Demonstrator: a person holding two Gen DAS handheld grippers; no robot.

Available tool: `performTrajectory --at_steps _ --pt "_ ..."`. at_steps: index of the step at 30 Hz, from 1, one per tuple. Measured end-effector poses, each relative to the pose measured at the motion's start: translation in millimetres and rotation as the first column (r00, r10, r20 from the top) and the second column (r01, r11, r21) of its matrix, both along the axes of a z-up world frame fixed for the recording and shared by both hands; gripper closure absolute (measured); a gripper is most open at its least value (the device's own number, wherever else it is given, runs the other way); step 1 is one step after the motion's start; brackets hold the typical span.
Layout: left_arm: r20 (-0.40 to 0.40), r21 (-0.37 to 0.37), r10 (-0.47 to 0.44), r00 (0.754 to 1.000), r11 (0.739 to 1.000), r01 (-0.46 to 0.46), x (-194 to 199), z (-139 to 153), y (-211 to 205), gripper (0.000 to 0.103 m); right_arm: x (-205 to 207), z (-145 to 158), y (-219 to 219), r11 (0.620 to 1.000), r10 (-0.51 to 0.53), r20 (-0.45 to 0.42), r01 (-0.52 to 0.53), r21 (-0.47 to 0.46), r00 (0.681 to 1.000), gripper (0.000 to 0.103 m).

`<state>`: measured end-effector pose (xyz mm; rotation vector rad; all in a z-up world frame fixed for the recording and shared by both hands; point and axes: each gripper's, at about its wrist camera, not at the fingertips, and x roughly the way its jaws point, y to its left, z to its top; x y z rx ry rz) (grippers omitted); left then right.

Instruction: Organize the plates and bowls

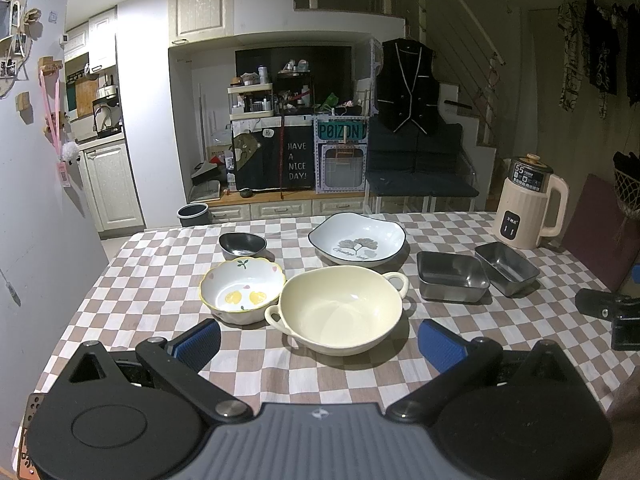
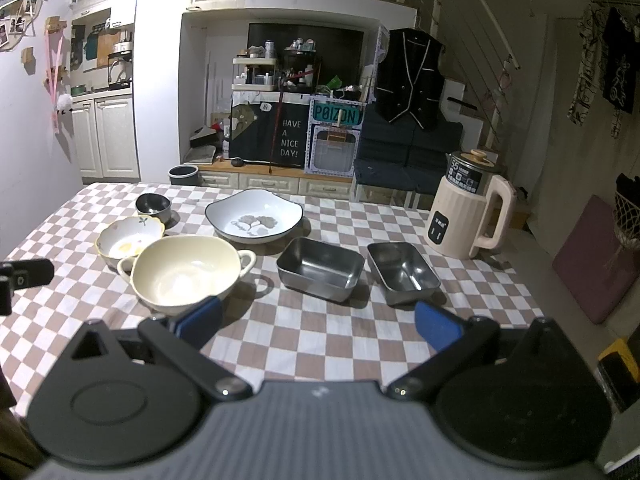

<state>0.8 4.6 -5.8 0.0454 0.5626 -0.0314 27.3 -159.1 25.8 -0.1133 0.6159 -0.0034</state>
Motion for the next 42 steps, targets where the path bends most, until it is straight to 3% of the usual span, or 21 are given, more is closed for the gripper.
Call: performTrajectory --at_steps 14,22,26,35,42 --pt "0.007 0.010 0.032 0.999 0.999 -0.032 7 6 5 0.000 7 -1 0 1.000 0.003 -0.005 -0.003 0.012 1.000 0.000" --pt "0.099 0.090 0.041 0.994 0.995 -0.050 18 14 -2 0.000 23 2 -1 1.000 -0.003 0.039 0.002 0.026 0.999 0.000" --pt "0.115 0.109 0.013 0.993 0.994 -0.026 30 19 -4 0.000 33 6 -1 0.999 -0.010 0.068 0.007 0.046 0.998 0.000" --pt "0.114 0.020 0.001 0.993 1.000 -0.003 67 24 5 0.000 68 2 1 0.998 -0.009 0.081 0.004 0.062 0.997 0.000" --pt "0.133 0.086 -0.008 0.991 0.996 -0.004 105 16 3 0.000 104 -9 -5 0.992 -0.060 0.073 0.052 0.111 0.996 0.000"
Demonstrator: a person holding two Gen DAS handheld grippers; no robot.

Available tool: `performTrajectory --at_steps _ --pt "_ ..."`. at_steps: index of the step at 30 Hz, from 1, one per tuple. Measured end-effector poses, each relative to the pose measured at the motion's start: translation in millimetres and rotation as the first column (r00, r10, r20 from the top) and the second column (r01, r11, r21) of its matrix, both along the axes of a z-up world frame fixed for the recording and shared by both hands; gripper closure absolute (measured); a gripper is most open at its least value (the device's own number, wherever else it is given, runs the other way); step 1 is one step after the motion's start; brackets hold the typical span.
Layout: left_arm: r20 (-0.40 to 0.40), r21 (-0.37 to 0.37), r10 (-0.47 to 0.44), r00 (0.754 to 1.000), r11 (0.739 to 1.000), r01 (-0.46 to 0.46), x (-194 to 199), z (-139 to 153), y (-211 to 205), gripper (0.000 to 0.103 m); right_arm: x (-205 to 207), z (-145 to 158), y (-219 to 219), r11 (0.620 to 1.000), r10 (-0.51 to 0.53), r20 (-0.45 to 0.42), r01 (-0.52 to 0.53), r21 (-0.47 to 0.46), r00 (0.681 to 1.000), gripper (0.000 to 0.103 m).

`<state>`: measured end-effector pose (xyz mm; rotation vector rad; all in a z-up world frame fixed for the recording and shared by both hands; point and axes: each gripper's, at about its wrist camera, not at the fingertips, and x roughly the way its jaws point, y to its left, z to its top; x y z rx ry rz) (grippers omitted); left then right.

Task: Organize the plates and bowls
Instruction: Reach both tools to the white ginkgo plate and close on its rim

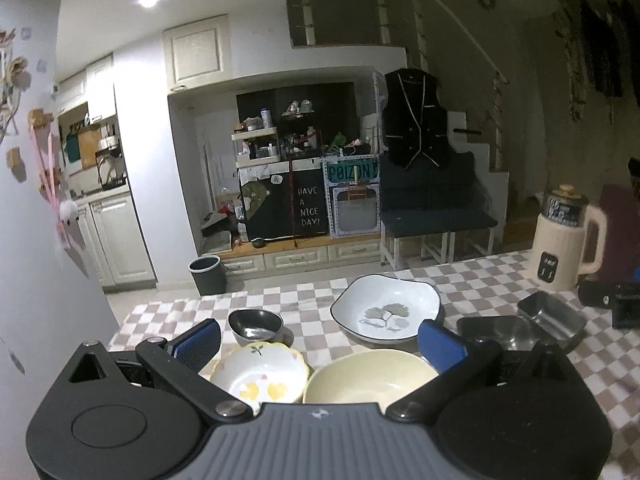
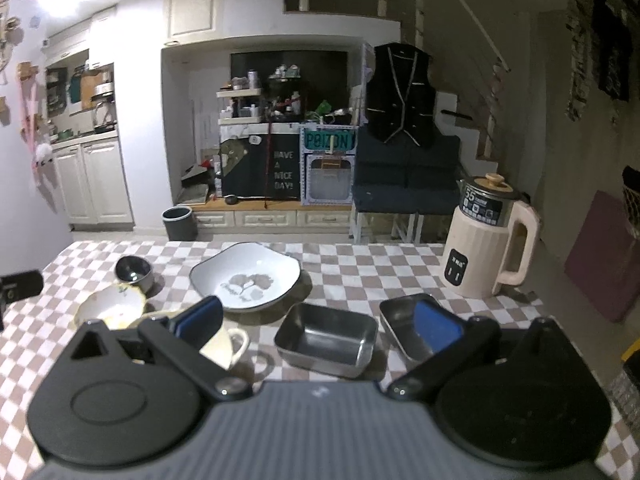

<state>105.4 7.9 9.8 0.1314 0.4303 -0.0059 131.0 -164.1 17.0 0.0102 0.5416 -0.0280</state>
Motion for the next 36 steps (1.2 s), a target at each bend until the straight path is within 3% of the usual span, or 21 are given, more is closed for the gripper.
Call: performTrajectory --at_steps 5,15,21,31,36 --pt "-0.006 0.016 -0.017 1.000 1.000 0.017 27 -8 1 0.000 28 -17 1 0.999 -0.003 -0.058 0.005 0.041 0.998 0.000" --pt "-0.076 -0.007 -0.024 0.997 1.000 0.023 98 -35 7 0.000 84 -45 22 0.996 0.003 -0.022 -0.005 -0.090 1.000 0.000" --pt "-0.102 -0.020 0.036 0.994 0.999 -0.038 143 -58 15 0.000 122 -66 31 0.992 0.004 -0.015 -0.006 -0.129 1.000 0.000" --pt "-0.097 -0.098 0.001 0.995 0.995 -0.011 207 -94 19 0.000 197 -110 37 0.995 -0.017 -0.041 0.013 -0.100 0.999 0.000" --pt "-0.159 -0.111 -0.039 0.987 0.994 0.021 239 -111 21 0.000 221 -124 41 0.999 0.034 -0.056 -0.035 -0.024 0.998 0.000"
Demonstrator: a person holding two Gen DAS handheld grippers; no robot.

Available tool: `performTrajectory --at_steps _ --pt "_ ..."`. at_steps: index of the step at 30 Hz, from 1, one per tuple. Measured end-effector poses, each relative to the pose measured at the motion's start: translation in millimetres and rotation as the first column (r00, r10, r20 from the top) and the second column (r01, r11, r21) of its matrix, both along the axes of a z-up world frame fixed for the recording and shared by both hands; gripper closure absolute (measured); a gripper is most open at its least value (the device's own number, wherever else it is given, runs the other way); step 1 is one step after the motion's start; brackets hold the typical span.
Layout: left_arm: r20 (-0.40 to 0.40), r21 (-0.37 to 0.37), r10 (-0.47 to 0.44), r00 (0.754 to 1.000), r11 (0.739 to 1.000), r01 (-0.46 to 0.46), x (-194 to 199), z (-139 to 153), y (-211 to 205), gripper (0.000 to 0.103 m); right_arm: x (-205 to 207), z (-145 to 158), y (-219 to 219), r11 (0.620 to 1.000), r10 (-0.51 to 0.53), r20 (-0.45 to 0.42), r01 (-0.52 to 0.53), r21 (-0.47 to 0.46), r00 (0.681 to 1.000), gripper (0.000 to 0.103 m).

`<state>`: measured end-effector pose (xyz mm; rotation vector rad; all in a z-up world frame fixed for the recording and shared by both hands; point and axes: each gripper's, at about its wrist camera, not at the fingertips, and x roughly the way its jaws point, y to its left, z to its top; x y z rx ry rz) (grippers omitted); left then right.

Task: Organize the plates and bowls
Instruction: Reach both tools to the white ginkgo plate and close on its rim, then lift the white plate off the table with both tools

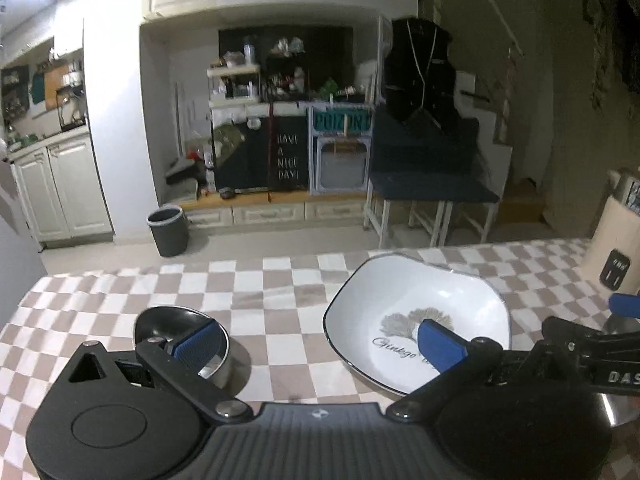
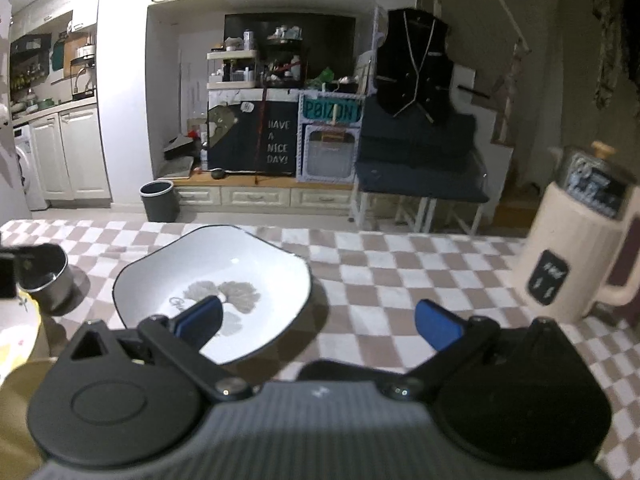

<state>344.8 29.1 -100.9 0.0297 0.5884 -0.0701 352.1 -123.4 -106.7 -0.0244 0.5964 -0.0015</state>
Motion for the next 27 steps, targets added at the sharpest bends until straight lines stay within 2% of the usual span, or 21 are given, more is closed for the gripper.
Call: performTrajectory --at_steps 4,6,8,10,12,14,18,20,22,24,27 --pt "-0.041 0.019 -0.027 0.999 0.999 0.027 21 -8 -1 0.000 19 -11 -1 0.995 0.029 -0.031 -0.026 0.097 0.999 0.000" --pt "-0.049 -0.028 -0.056 0.997 0.998 0.055 30 -9 3 0.000 29 -17 -4 0.992 0.019 -0.052 -0.012 0.125 0.998 0.000" --pt "-0.058 -0.094 -0.072 0.996 0.993 0.067 44 -8 8 0.005 38 -22 -9 0.983 0.001 -0.067 0.011 0.182 0.998 0.000" --pt "-0.082 -0.133 -0.080 0.993 0.989 0.069 60 -7 11 0.022 48 -25 -16 0.963 -0.013 -0.093 0.038 0.266 0.996 0.000" --pt "-0.108 -0.138 -0.084 0.991 0.988 0.069 76 -8 10 0.030 54 -24 -19 0.951 -0.046 -0.098 0.074 0.301 0.994 0.000" --pt "-0.141 -0.123 -0.103 0.985 0.989 0.086 90 -12 6 0.037 58 -24 -22 0.944 -0.061 -0.090 0.087 0.320 0.994 0.005" --pt "-0.220 -0.077 -0.116 0.969 0.992 0.101 114 -26 -4 0.053 68 -30 -28 0.918 -0.044 -0.132 0.093 0.384 0.990 0.028" --pt "-0.253 -0.055 -0.083 0.964 0.996 0.071 121 -34 -5 0.060 71 -34 -33 0.910 -0.048 -0.160 0.109 0.401 0.986 0.041" --pt "-0.286 -0.062 -0.064 0.956 0.997 0.048 127 -41 -3 0.074 77 -38 -37 0.902 -0.054 -0.175 0.124 0.414 0.983 0.056" --pt "-0.311 -0.057 -0.045 0.949 0.998 0.029 132 -45 1 0.087 80 -41 -42 0.883 -0.053 -0.198 0.138 0.448 0.979 0.063" --pt "-0.313 -0.068 -0.046 0.949 0.997 0.026 134 -46 3 0.091 86 -47 -43 0.866 -0.036 -0.231 0.145 0.479 0.972 0.080"
